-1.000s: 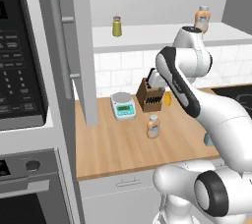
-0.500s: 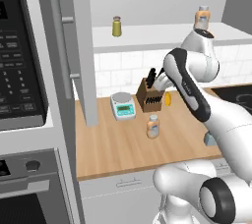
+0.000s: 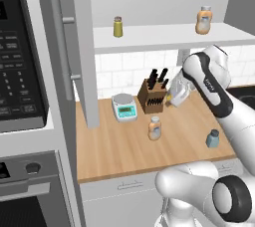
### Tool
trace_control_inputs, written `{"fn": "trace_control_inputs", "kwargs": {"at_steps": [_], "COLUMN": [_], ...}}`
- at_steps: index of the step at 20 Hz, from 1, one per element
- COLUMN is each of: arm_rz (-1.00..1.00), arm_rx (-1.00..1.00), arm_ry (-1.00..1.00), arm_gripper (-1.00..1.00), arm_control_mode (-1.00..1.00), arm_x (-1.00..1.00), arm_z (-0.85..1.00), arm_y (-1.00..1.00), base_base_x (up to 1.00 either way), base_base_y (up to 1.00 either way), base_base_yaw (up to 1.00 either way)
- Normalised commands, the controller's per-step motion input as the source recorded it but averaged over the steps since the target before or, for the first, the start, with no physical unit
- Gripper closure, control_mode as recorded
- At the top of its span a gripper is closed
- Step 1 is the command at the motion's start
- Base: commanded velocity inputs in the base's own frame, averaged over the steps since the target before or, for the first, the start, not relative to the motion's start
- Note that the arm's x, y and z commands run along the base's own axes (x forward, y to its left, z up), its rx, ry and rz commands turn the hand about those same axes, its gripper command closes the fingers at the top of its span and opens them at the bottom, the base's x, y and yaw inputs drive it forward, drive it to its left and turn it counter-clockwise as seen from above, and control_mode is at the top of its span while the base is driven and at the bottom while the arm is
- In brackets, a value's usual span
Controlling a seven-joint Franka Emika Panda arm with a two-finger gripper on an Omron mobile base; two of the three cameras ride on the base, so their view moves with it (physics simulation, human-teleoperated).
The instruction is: Put the shaker and condiment bottle from the counter next to their counterparts in the cabinet.
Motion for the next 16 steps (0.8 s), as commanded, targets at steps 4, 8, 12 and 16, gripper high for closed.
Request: {"fn": "trace_control_inputs", "kwargs": {"at_steps": [4,8,12,16], "arm_rz": [0.66,0.52,0.05,0.01], "arm_rx": [0.04,0.13,0.23,0.33], "arm_ry": [-0.13,-0.14,-0.04,-0.06], "arm_gripper": [-1.00,-1.00,-1.00,-1.00], "arm_control_mode": [-1.00,-1.00,-1.00,-1.00], "arm_x": [0.00,0.00,0.00,-0.07], "arm_z": [-0.47,-0.29,0.00,-0.24], "arm_y": [-0.24,-0.33,-0.22,-0.22], "base_base_x": [0.00,0.00,0.00,0.00], "base_base_y": [0.00,0.00,0.00,0.00], "base_base_yaw": [0.00,0.00,0.00,0.00]}}
